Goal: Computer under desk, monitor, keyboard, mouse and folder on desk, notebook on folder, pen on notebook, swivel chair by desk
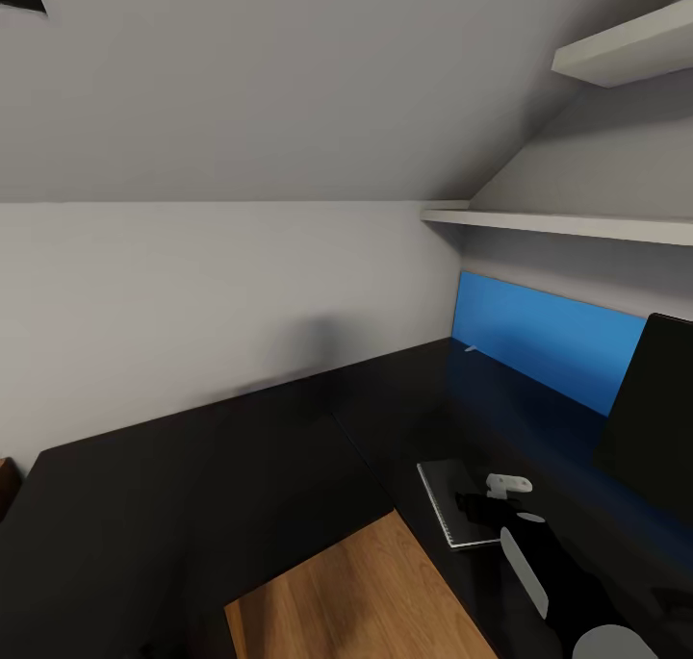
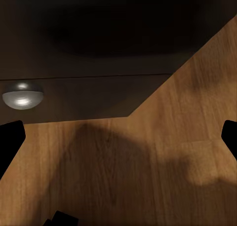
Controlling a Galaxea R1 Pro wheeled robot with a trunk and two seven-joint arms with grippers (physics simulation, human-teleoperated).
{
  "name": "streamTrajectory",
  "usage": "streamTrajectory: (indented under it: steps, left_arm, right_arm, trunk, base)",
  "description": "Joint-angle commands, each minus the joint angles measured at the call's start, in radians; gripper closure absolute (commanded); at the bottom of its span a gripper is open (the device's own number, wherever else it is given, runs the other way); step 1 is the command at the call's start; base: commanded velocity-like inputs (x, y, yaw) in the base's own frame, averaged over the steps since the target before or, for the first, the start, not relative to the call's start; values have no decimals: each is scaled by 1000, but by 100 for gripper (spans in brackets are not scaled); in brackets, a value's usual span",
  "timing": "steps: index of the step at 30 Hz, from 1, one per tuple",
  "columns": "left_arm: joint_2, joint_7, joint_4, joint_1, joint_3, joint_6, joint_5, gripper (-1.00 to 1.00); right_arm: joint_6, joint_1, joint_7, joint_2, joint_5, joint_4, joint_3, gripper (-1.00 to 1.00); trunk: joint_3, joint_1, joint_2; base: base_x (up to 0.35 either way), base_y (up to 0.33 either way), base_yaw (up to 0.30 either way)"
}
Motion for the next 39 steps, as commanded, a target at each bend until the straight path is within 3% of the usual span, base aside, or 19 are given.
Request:
streamTrajectory:
  steps: [1, 26, 39]
  left_arm:
    - [1, -4, 1, 0, -2, -3, 9, -100]
    - [8, -4, 1, -1, -2, -5, 10, -100]
    - [8, -4, 1, -1, -2, -5, 10, -100]
  right_arm:
    - [4, 0, -8, -1, -11, 35, 5, -100]
    - [3, 0, -8, 0, -11, 50, 7, -100]
    - [2, 0, -8, 13, -11, 55, 11, -100]
  trunk:
    - [-1, 0, 0]
    - [-1, 0, 0]
    - [-1, 0, 0]
  base:
    - [0, 0, 0]
    - [-62, 40, 0]
    - [-87, 103, 0]
